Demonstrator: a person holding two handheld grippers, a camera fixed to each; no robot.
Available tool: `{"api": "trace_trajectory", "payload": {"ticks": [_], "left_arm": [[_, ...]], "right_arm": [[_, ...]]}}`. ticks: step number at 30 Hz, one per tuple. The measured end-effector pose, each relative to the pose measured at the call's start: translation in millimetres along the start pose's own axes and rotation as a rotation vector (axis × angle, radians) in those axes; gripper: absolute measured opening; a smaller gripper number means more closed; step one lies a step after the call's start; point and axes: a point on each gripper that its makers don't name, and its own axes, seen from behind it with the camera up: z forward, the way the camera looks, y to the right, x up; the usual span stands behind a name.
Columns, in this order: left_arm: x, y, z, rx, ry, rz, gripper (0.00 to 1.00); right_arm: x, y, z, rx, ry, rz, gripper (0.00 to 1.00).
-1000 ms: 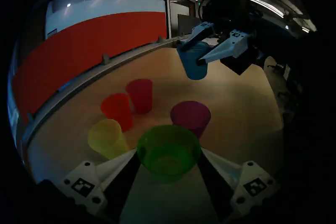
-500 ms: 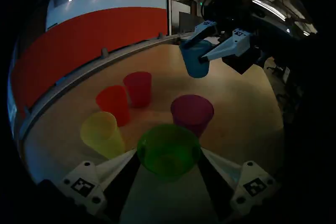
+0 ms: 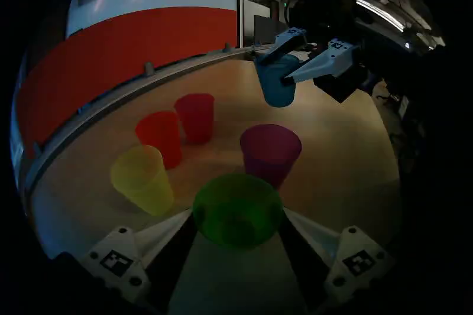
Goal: Pour water
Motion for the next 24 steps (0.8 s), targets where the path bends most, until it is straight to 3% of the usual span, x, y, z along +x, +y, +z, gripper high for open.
{"api": "trace_trajectory", "payload": {"ticks": [7,9,11,24], "left_arm": [[-3.6,0.2,-1.2,-0.01,-0.007,-0.028,0.89],[-4.5,-0.2,-0.8,-0.013,-0.014,-0.035,0.97],[-5.4,-0.6,-0.1,-0.014,-0.019,-0.033,1.0],[-16.1,-3.9,-9.6,0.015,-0.037,-0.01,0.99]], "right_arm": [[-0.8,-1.8,2.4,0.001,-0.003,0.0,0.92],[-0.9,-2.4,3.5,0.002,-0.004,0.0,0.92],[-1.1,-3.1,4.5,0.002,-0.005,0.0,0.92],[-20.2,-8.0,20.0,0.008,-0.019,0.02,0.92]]}}
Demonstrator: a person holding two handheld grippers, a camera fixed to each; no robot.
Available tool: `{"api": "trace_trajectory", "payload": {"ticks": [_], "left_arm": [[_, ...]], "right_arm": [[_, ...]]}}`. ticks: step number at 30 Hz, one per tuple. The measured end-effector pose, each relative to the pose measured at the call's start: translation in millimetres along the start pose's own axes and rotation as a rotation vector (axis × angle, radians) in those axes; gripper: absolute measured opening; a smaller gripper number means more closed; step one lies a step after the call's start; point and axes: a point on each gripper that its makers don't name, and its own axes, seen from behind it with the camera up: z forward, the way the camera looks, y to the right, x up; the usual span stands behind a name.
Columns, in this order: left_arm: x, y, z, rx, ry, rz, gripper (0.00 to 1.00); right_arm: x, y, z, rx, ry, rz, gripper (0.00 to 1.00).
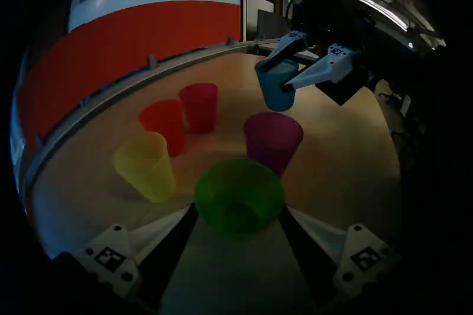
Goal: Pour water
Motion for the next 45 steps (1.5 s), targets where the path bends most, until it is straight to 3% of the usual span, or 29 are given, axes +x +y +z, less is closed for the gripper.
{"api": "trace_trajectory", "payload": {"ticks": [18,34,38,45], "left_arm": [[-7.9,3.6,-25.6,0.03,0.022,-0.009,0.99],[-8.5,0.1,-27.7,0.046,0.028,-0.013,0.99],[-6.8,0.3,-27.9,0.048,0.034,-0.02,1.0],[-8.4,-3.0,-33.7,0.068,0.04,-0.031,0.99]], "right_arm": [[-39.5,-10.6,25.3,0.005,-0.059,0.033,0.92],[-54.0,-10.3,15.1,-0.015,-0.087,0.038,0.94],[-55.8,-8.6,16.0,-0.027,-0.093,0.044,1.0],[-55.5,-11.4,10.4,-0.029,-0.09,0.059,1.0]]}}
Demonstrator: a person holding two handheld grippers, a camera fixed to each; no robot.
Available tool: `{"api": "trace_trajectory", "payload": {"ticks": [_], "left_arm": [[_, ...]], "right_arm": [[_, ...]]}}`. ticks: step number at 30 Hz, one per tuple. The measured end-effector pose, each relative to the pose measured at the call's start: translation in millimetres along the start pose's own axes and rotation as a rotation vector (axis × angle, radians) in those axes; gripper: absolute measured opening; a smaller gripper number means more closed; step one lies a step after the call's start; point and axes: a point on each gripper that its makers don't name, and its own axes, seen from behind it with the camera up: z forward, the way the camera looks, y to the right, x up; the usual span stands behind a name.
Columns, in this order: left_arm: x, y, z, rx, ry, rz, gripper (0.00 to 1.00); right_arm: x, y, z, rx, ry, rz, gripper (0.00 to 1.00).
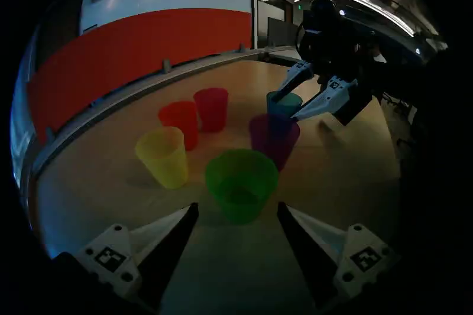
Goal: Pour water
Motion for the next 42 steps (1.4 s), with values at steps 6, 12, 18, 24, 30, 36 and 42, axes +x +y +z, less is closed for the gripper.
{"api": "trace_trajectory", "payload": {"ticks": [6,12,18,24,30,36,42], "left_arm": [[-3.1,-8.4,-12.5,0.043,0.011,-0.024,0.99],[-6.5,-17.6,-29.9,0.095,0.034,-0.052,0.99],[-8.8,-27.3,-44.9,0.148,0.057,-0.085,0.99],[-8.3,-31.0,-59.3,0.189,0.085,-0.099,0.99],[-6.0,-36.1,-67.6,0.216,0.113,-0.115,0.99],[-4.9,-46.1,-72.5,0.263,0.143,-0.15,0.99],[1.0,-54.6,-78.1,0.309,0.181,-0.173,1.0]], "right_arm": [[-8.4,1.1,-15.1,-0.02,0.002,0.0,1.0],[-15.0,1.0,-35.0,-0.042,0.011,0.014,1.0],[-17.2,3.0,-52.0,-0.075,0.021,0.029,1.0],[-19.2,0.7,-68.9,-0.104,0.027,0.031,1.0],[-21.5,-0.5,-80.7,-0.142,0.037,0.041,1.0],[-17.3,2.3,-92.3,-0.19,0.082,0.074,1.0],[-16.3,13.9,-105.9,-0.254,0.118,0.129,1.0]]}}
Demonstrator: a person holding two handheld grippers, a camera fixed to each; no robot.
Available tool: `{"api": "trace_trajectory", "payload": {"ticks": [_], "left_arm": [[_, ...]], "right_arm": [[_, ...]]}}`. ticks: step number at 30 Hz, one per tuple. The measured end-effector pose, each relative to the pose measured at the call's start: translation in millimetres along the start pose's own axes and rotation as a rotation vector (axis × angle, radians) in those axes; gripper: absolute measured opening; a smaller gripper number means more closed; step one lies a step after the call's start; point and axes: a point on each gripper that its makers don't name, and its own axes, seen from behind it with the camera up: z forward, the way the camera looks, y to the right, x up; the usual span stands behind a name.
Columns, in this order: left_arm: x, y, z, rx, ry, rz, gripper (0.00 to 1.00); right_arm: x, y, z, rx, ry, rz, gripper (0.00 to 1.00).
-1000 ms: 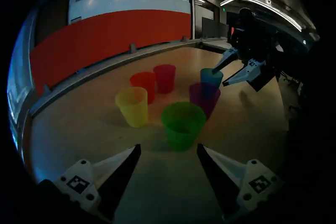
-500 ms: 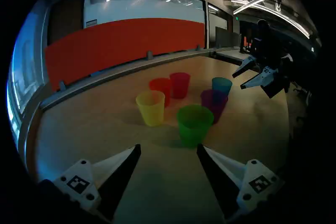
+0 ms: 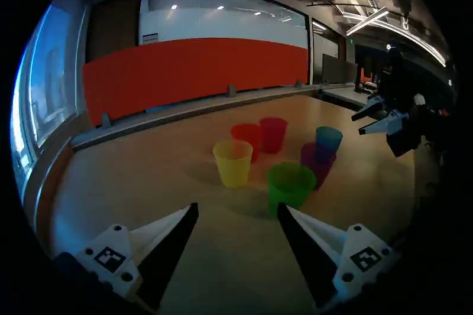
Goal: Pour water
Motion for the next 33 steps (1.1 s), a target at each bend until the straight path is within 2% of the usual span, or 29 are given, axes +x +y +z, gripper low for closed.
{"api": "trace_trajectory", "payload": {"ticks": [3,9,18,27,33], "left_arm": [[7.7,-7.5,-2.3,0.037,0.026,-0.016,0.99],[39.0,-29.5,-9.7,0.136,0.127,-0.077,0.99],[77.1,-48.7,-18.4,0.267,0.25,-0.133,0.99],[90.5,-63.0,-20.8,0.381,0.332,-0.163,0.99],[97.2,-70.2,-23.3,0.426,0.386,-0.182,0.99]], "right_arm": [[6.2,11.6,-5.3,-0.048,0.03,0.038,1.0],[19.9,26.0,-19.2,-0.127,0.115,0.102,1.0],[38.0,58.0,-32.5,-0.286,0.224,0.127,1.0],[73.7,86.1,-51.5,-0.434,0.395,0.141,1.0],[91.0,98.3,-63.1,-0.52,0.481,0.141,1.0]]}}
